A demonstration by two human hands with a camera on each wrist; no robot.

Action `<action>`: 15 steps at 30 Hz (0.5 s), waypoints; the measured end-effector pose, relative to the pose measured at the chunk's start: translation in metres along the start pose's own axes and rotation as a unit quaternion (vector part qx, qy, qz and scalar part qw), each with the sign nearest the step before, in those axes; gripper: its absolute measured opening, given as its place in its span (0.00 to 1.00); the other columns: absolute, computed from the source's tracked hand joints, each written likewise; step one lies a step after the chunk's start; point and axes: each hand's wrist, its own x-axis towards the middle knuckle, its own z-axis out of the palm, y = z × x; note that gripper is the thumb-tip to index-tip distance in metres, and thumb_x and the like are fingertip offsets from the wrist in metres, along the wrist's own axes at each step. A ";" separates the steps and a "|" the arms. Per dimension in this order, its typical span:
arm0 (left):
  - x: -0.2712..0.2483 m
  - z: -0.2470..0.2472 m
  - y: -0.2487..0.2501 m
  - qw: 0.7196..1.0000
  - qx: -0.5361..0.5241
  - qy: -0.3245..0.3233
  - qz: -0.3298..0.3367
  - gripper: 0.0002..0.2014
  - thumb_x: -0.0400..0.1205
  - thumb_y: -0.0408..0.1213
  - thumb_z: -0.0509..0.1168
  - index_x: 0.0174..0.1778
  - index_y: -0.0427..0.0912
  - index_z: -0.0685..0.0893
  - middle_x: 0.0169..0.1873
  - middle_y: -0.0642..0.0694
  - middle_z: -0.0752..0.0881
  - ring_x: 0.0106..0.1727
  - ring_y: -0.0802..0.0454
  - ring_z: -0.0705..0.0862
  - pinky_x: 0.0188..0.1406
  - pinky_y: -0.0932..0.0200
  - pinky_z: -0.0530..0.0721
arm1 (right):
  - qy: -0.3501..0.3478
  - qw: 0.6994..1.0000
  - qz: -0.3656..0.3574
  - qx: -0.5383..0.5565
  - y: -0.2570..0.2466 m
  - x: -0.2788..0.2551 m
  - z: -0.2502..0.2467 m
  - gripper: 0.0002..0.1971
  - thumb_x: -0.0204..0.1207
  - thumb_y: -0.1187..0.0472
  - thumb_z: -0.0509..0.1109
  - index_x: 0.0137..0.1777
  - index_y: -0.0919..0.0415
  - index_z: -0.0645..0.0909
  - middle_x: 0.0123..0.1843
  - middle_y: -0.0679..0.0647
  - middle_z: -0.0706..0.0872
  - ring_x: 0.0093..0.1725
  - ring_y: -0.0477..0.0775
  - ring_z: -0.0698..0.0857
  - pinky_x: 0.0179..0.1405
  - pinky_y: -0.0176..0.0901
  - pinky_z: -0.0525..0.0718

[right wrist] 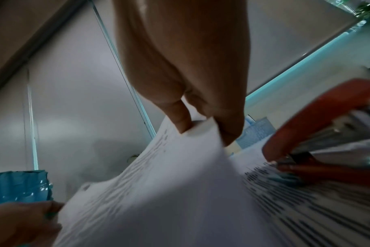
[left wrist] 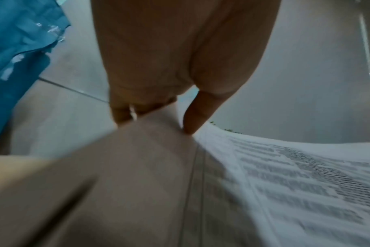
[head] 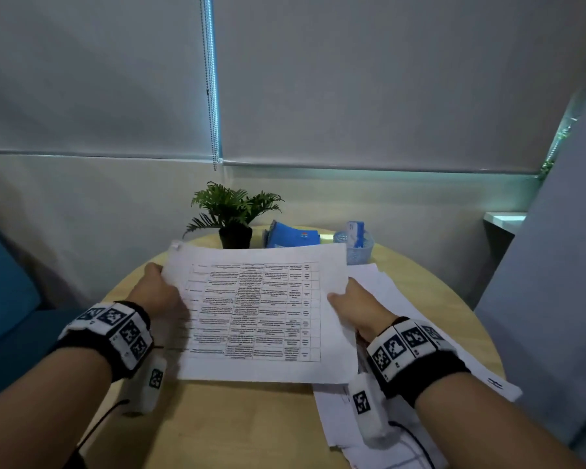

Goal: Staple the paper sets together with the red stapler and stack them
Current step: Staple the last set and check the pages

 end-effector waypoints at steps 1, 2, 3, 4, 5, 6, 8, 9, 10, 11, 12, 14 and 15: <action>-0.001 0.002 0.002 0.999 0.040 0.036 0.008 0.30 0.77 0.33 0.66 0.73 0.33 0.62 0.68 0.31 0.71 0.66 0.34 0.73 0.63 0.45 0.74 | -0.007 1.000 0.003 -0.016 0.011 0.006 0.001 0.25 0.75 0.50 0.64 0.72 0.51 0.71 0.67 0.49 0.82 0.65 0.55 0.80 0.68 0.53 0.77; -0.003 0.005 0.008 0.994 0.072 0.079 0.039 0.34 0.76 0.35 0.67 0.76 0.35 0.61 0.71 0.30 0.68 0.71 0.33 0.70 0.69 0.43 0.71 | -0.015 0.999 0.007 -0.034 0.028 0.020 0.002 0.28 0.69 0.44 0.64 0.71 0.46 0.71 0.66 0.46 0.82 0.63 0.54 0.81 0.67 0.54 0.78; -0.008 0.008 0.017 0.985 0.099 0.108 0.094 0.36 0.76 0.37 0.68 0.79 0.37 0.60 0.74 0.32 0.65 0.73 0.34 0.67 0.72 0.43 0.68 | -0.025 0.998 0.010 -0.061 0.036 0.024 0.003 0.31 0.63 0.39 0.62 0.69 0.40 0.70 0.64 0.44 0.83 0.62 0.54 0.82 0.65 0.55 0.79; -0.013 0.014 0.029 0.974 0.109 0.110 0.164 0.35 0.77 0.39 0.67 0.79 0.40 0.60 0.75 0.34 0.64 0.75 0.36 0.65 0.74 0.44 0.65 | -0.030 0.996 0.010 -0.078 0.037 0.023 0.004 0.33 0.59 0.35 0.59 0.68 0.37 0.70 0.63 0.42 0.84 0.61 0.53 0.83 0.64 0.56 0.79; -0.019 0.022 0.043 0.960 0.113 0.090 0.238 0.33 0.79 0.41 0.65 0.80 0.43 0.62 0.77 0.38 0.64 0.76 0.39 0.65 0.76 0.45 0.64 | -0.037 0.996 0.000 -0.085 0.038 0.022 0.004 0.33 0.58 0.35 0.58 0.67 0.36 0.70 0.62 0.41 0.84 0.60 0.53 0.83 0.63 0.56 0.80; -0.026 0.031 0.058 0.944 0.121 0.058 0.301 0.30 0.81 0.43 0.63 0.80 0.46 0.63 0.78 0.41 0.64 0.77 0.42 0.64 0.77 0.45 0.63 | -0.041 0.996 -0.009 -0.079 0.035 0.019 0.004 0.31 0.61 0.36 0.58 0.67 0.36 0.70 0.61 0.40 0.84 0.60 0.53 0.83 0.63 0.56 0.79; -0.035 0.052 0.081 0.916 0.146 -0.016 0.374 0.26 0.85 0.47 0.57 0.79 0.52 0.63 0.79 0.49 0.63 0.79 0.49 0.63 0.79 0.42 0.57 | -0.043 0.995 -0.023 -0.082 0.005 -0.014 0.001 0.27 0.68 0.41 0.58 0.69 0.39 0.70 0.60 0.41 0.83 0.59 0.52 0.82 0.64 0.54 0.78; -0.037 0.061 0.088 0.909 0.155 -0.044 0.384 0.24 0.85 0.48 0.55 0.79 0.54 0.64 0.78 0.52 0.65 0.78 0.51 0.63 0.80 0.41 0.53 | -0.041 0.996 -0.028 -0.079 0.000 -0.020 0.000 0.25 0.71 0.43 0.58 0.70 0.41 0.70 0.61 0.42 0.83 0.60 0.52 0.81 0.64 0.52 0.78; -0.038 0.069 0.093 0.907 0.155 -0.061 0.386 0.21 0.86 0.47 0.54 0.77 0.55 0.66 0.75 0.53 0.70 0.76 0.53 0.67 0.80 0.41 0.51 | -0.044 0.996 -0.034 -0.071 -0.005 -0.025 0.000 0.23 0.74 0.46 0.59 0.71 0.44 0.70 0.62 0.44 0.82 0.60 0.52 0.81 0.63 0.51 0.77; -0.038 0.075 0.097 0.909 0.140 -0.072 0.386 0.19 0.86 0.46 0.55 0.74 0.54 0.69 0.71 0.53 0.76 0.73 0.52 0.72 0.79 0.43 0.55 | -0.047 0.996 -0.045 -0.062 -0.005 -0.027 0.000 0.21 0.78 0.50 0.59 0.71 0.48 0.69 0.63 0.46 0.82 0.62 0.52 0.80 0.63 0.49 0.76; -0.038 0.078 0.099 0.913 0.115 -0.077 0.383 0.17 0.85 0.44 0.57 0.71 0.52 0.73 0.66 0.51 0.81 0.68 0.50 0.76 0.75 0.48 0.63 | -0.049 0.996 -0.052 -0.059 -0.006 -0.029 -0.002 0.20 0.80 0.52 0.60 0.71 0.51 0.69 0.64 0.48 0.81 0.63 0.53 0.79 0.63 0.49 0.76; -0.039 0.082 0.101 0.923 0.074 -0.090 0.368 0.14 0.84 0.39 0.60 0.66 0.47 0.77 0.59 0.49 0.85 0.61 0.49 0.81 0.57 0.59 0.74 | -0.056 0.996 -0.056 -0.047 -0.004 -0.031 -0.008 0.15 0.82 0.52 0.61 0.67 0.53 0.71 0.62 0.49 0.82 0.61 0.51 0.81 0.62 0.47 0.78; -0.038 0.083 0.101 0.926 0.066 -0.104 0.357 0.14 0.84 0.38 0.60 0.65 0.46 0.78 0.58 0.49 0.85 0.60 0.50 0.82 0.53 0.62 0.74 | -0.050 0.996 -0.056 -0.037 -0.005 -0.030 -0.013 0.13 0.83 0.50 0.61 0.63 0.54 0.71 0.57 0.48 0.82 0.56 0.49 0.82 0.56 0.43 0.79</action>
